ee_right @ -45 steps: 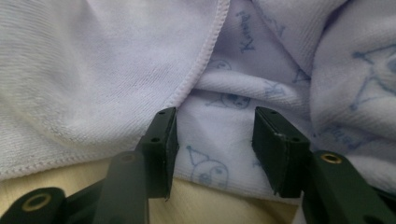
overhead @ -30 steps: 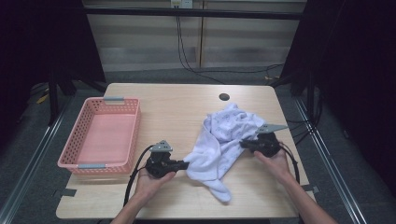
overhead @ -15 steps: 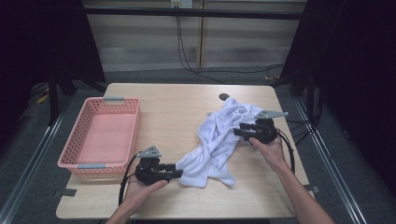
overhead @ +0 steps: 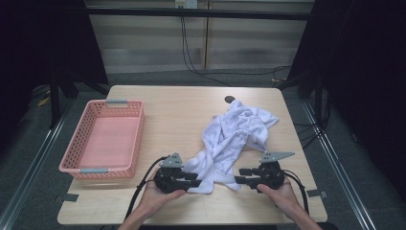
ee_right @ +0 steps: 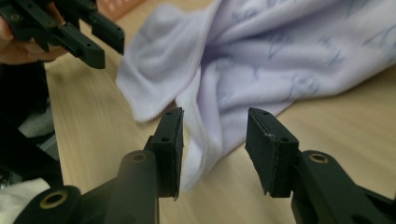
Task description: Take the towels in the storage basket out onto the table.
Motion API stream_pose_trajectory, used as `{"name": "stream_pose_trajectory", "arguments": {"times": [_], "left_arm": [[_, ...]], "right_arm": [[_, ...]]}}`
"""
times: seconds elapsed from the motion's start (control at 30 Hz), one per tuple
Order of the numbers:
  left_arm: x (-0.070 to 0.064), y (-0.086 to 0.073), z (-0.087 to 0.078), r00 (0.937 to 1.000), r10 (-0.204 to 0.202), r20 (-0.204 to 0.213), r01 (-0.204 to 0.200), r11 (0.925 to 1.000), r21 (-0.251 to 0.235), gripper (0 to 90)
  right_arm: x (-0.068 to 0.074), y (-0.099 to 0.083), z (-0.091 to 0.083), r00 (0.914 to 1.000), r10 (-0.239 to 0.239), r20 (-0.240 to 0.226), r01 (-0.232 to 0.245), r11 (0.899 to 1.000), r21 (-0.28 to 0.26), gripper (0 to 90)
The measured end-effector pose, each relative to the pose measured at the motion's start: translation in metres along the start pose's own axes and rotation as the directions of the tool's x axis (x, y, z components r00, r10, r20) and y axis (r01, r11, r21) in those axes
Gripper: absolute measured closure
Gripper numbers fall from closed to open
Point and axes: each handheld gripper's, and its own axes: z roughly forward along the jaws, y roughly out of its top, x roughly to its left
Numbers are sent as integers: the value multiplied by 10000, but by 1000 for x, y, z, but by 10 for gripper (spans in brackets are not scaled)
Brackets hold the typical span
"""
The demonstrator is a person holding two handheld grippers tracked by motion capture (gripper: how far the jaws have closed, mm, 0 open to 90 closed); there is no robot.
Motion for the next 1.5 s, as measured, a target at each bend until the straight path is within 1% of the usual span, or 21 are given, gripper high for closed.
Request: {"name": "stream_pose_trajectory", "arguments": {"times": [0.07,0.13,0.17,0.2,0.23,0.27,0.33,0.37,0.4,0.47,0.7,0.73,0.8,0.9,1.07,1.17,1.23,1.33,1.37,1.43,1.5], "left_arm": [[-1,-1,13,9999,119,-13,-118,9995,289,642],[0,-2,16,9997,203,103,-207,9991,366,671],[-1,-4,18,9996,278,-2,-278,9984,490,671],[-1,-5,21,9997,233,-22,-232,9981,579,653],[-1,-5,21,9997,233,-22,-232,9981,579,640],[0,-5,22,9997,241,-103,-235,9984,516,627],[-1,-4,24,9990,443,-44,-440,9976,536,596],[-1,-4,24,9990,443,-44,-440,9976,536,570],[-2,-4,27,9980,621,73,-625,9956,691,560],[-4,-5,31,9951,987,91,-991,9911,885,543],[-4,-6,36,9966,797,211,-814,9919,971,472],[-4,-4,35,9971,756,55,-758,9936,841,451],[-4,-2,35,9971,764,-19,-761,9945,721,442],[-2,-1,38,9973,725,-139,-715,9956,609,406],[-3,3,39,9966,714,-410,-705,9973,214,382],[-5,7,29,9940,636,-893,-674,9969,-403,397],[-3,11,21,9958,326,-855,-401,9955,-864,386],[-3,15,15,9966,177,-802,-279,9913,-1288,375],[-3,16,16,9978,83,-663,-171,9908,-1341,369],[-7,16,21,9960,177,-881,-282,9923,-1203,359],[-9,16,27,9967,11,-807,-102,9936,-1125,336]], "right_arm": [[2,-5,6,9997,75,-214,-69,9996,272,570],[2,-6,7,9998,73,-184,-66,9993,375,588],[2,-8,10,9993,171,-331,-154,9985,521,665],[2,-10,13,9993,-73,-356,100,9970,767,826],[2,-10,13,9993,-73,-356,100,9970,767,826],[-1,-7,8,9995,-36,-300,49,9990,452,884],[-7,-3,1,9997,134,-189,-135,9999,-35,886],[-7,-3,1,9997,134,-189,-135,9999,-35,886],[-12,2,-5,9997,220,-105,-224,9989,-404,887],[-16,4,-7,9997,260,4,-260,9979,-597,887],[-21,14,1,9995,309,-48,-312,9972,-681,887],[-20,23,5,9997,166,-179,-183,9953,-953,888],[-19,28,7,9994,179,-293,-209,9941,-1060,888],[-16,51,15,9989,-27,-460,-46,9877,-1564,888],[-16,72,27,9982,13,-606,-143,9765,-2149,889],[-11,84,34,9975,-219,-678,60,9740,-2264,889],[-8,89,38,9967,-260,-768,79,9737,-2278,889],[-2,95,45,9952,-404,-888,190,9730,-2301,889],[0,96,46,9950,-453,-889,235,9725,-2315,889],[1,96,49,9944,-478,-943,251,9733,-2284,889],[2,96,50,9947,-472,-916,253,9735,-2275,889]]}}
